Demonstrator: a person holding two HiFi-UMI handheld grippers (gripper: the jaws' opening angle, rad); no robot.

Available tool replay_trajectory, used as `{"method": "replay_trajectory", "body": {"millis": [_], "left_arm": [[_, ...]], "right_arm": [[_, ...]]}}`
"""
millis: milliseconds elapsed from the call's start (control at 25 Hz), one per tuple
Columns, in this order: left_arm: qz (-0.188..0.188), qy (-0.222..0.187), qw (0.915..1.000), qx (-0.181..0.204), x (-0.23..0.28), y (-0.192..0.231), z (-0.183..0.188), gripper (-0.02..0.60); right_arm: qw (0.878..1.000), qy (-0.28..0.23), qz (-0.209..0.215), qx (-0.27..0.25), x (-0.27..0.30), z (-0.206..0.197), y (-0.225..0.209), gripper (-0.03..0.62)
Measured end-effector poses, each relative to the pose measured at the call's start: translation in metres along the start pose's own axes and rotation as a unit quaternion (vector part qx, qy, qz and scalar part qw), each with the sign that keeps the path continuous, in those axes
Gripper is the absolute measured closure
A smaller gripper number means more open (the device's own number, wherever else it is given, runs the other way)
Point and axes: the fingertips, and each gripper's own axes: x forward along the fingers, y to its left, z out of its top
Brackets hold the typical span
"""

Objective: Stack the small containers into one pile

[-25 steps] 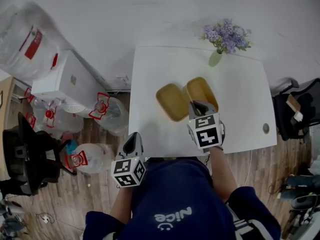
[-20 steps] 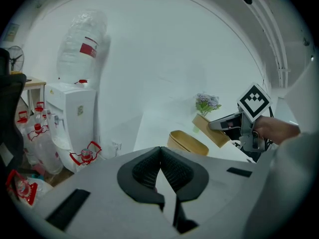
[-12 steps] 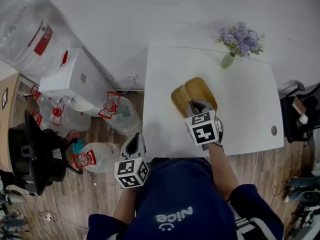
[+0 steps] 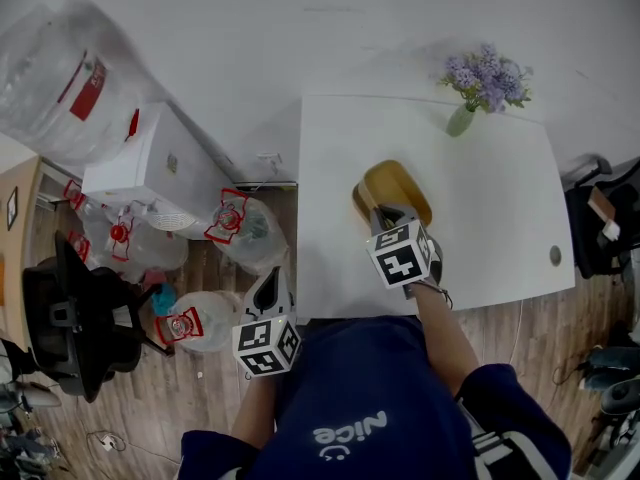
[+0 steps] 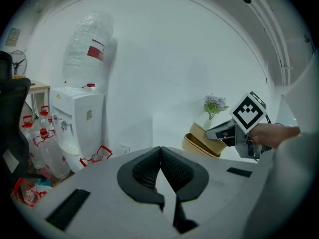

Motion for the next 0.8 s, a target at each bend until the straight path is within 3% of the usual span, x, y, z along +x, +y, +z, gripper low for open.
{"method": "replay_trajectory", "body": {"millis": [480,800], "left_arm": [[0.005,0.003,1.0000,-0.007,0.001,0.010,0.002,0.565],[0.004,-0.004,0.9999,-0.012,-0.004,0.009,0.001,0.565]], "right_arm": [[1.000,0.009,0.012,-0.018,0.014,-0.011,0.008,0.539],[0.998,-0.031,0.058,0.023,0.009,-0.006,0.016,0.525]]}}
